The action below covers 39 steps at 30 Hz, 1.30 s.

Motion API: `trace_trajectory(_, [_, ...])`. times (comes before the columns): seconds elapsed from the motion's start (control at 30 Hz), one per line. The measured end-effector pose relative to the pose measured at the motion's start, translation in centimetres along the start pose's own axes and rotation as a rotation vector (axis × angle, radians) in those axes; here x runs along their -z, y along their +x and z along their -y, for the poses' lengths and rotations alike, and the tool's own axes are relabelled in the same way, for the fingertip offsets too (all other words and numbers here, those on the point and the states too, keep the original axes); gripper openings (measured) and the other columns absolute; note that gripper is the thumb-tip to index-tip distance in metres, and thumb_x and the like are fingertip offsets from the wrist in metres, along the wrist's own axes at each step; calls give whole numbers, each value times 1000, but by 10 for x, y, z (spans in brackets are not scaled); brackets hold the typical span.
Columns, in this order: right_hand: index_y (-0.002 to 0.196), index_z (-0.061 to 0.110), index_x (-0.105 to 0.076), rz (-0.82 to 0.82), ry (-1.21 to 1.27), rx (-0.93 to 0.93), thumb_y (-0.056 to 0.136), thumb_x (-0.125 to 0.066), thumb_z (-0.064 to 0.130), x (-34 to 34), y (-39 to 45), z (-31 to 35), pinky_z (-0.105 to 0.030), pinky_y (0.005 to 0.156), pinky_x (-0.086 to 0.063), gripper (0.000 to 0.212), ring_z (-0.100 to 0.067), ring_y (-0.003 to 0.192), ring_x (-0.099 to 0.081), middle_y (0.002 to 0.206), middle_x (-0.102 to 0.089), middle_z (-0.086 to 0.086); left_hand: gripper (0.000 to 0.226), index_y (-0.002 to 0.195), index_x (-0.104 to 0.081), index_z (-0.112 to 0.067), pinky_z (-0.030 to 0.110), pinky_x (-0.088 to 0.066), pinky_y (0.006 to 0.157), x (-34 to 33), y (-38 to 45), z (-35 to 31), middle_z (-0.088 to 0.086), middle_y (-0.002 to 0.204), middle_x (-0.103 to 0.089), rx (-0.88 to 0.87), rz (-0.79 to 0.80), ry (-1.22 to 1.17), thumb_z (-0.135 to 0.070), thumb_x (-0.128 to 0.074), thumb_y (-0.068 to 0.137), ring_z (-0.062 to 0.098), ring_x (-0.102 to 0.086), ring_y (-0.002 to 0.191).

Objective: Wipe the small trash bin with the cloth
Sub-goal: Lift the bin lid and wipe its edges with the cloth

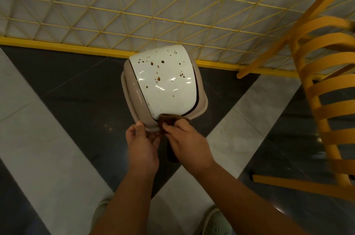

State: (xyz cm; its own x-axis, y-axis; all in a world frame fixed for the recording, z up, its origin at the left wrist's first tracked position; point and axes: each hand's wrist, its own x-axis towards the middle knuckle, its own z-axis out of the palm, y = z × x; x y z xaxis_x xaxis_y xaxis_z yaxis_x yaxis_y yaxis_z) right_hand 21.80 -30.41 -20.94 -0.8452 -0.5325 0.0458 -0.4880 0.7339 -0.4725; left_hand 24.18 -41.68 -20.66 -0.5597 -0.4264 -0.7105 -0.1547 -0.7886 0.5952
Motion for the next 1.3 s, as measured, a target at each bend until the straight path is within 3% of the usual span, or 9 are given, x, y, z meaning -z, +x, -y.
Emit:
trace_trajectory(0.07, [114, 20, -66, -28, -33, 27, 86, -60, 20, 7, 4, -10, -36, 61, -57, 28, -23, 80, -62, 97, -61, -6, 9, 101, -50, -21, 38, -54, 80, 1, 5, -5, 16, 117, -62, 18, 21, 17, -24, -41, 102, 27, -65, 100])
trace_trajectory(0.2, [113, 24, -67, -159, 3, -163, 90, -56, 23, 33, 0, -43, -7, 75, -41, 25, -10, 86, -57, 104, -60, 0, 14, 110, -52, -18, 43, -53, 90, 2, 12, -9, 13, 118, -64, 56, 15, 30, -26, -45, 100, 26, -66, 105])
trace_trajectory(0.27, [114, 24, -67, -181, 36, -225, 90, -58, 20, 33, -5, -47, -3, 78, -35, 26, -8, 91, -55, 108, -59, 2, 29, 124, -51, -16, 45, -51, 95, 1, 10, -7, 13, 120, -65, 41, -6, 8, -29, -46, 99, 24, -66, 106])
trace_trajectory(0.43, [113, 23, -67, -131, 138, -183, 90, -59, 17, 12, -17, -32, -3, 82, -38, 24, -8, 96, -57, 109, -61, 3, 22, 115, -52, -22, 40, -48, 100, -18, -15, 16, 12, 117, -64, 26, -42, -31, -33, -51, 97, 23, -65, 106])
trace_trajectory(0.53, [110, 25, -68, -87, 134, -165, 91, -59, 17, 8, -20, -31, -1, 78, -38, 23, -4, 92, -56, 107, -61, 4, 35, 129, -47, -14, 36, -51, 97, -34, -24, 26, 12, 120, -65, 43, 45, -53, -20, -55, 95, 21, -67, 106])
trace_trajectory(0.73, [111, 34, -59, -418, 309, -449, 90, -60, 16, 31, -13, -46, 1, 83, -35, 28, 18, 98, -45, 106, -54, 13, 14, 108, -48, -29, 43, -44, 104, -35, -19, 22, 7, 114, -64, 45, 37, -73, -17, -46, 100, 22, -63, 107])
trace_trajectory(0.9, [110, 24, -65, -291, 252, -326, 87, -62, 13, 14, -14, -35, -4, 92, -35, 25, 8, 99, -48, 111, -55, 10, 27, 124, -39, -27, 44, -49, 98, -32, -22, 22, 7, 118, -61, 3, 27, -31, -17, -44, 100, 23, -66, 102])
trace_trajectory(1.1, [105, 30, -63, -368, 298, -378, 88, -61, 16, 33, 13, -36, -2, 88, -36, 22, 10, 96, -48, 106, -52, 13, 22, 112, -41, -33, 42, -51, 93, -31, -19, 14, 1, 109, -61, -2, 13, -8, -14, -44, 101, 21, -66, 96])
trace_trajectory(1.3, [111, 29, -60, -509, 457, -564, 93, -54, 21, 59, 49, -40, -11, 82, -38, 21, 6, 97, -49, 110, -51, 17, 18, 102, -46, -34, 43, -53, 89, -23, -19, 14, 0, 104, -60, 1, -23, 58, -17, -46, 99, 22, -66, 96])
